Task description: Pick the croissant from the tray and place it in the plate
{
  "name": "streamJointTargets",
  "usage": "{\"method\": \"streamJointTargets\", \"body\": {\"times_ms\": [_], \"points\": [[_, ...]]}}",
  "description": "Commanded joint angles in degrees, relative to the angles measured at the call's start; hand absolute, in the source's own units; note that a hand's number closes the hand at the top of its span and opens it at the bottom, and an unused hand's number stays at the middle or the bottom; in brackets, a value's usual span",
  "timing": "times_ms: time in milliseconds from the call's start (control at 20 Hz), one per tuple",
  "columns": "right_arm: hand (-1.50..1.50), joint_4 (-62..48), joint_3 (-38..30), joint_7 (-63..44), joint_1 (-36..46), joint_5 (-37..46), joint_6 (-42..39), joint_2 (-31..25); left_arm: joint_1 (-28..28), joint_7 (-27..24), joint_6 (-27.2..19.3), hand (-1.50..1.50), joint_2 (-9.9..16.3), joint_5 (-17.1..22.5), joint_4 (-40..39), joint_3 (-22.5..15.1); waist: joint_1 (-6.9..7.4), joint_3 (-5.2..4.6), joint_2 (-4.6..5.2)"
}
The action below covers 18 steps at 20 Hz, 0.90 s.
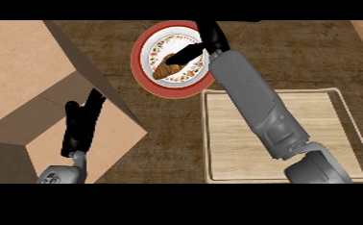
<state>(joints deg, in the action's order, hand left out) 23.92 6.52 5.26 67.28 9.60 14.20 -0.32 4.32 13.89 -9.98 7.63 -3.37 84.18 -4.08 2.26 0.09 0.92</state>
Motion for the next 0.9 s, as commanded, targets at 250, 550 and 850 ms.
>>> {"method": "streamJointTargets", "body": {"times_ms": [250, 550, 850], "points": [[-1.50, -5.98, -8.46, 14.09, -1.46, -6.26, -6.31, -1.49, -0.70, 1.72, 2.44, 0.00, 2.15, 0.82, 2.42, 1.12, 0.14, -0.05, -0.15], [-1.50, -9.32, -9.18, 20.35, -1.84, -5.48, -7.51, 0.09, 1.60, 0.50, 0.66, 0.00, 0.29, -0.24, -0.84, 1.75, -0.06, -0.07, -0.03], [-1.50, -9.23, -8.37, 19.04, -1.13, -5.05, -5.99, 0.26, -1.07, -1.98, -0.01, 0.00, -2.41, -1.07, -2.28, 0.37, -0.78, -0.09, -0.47]]}}
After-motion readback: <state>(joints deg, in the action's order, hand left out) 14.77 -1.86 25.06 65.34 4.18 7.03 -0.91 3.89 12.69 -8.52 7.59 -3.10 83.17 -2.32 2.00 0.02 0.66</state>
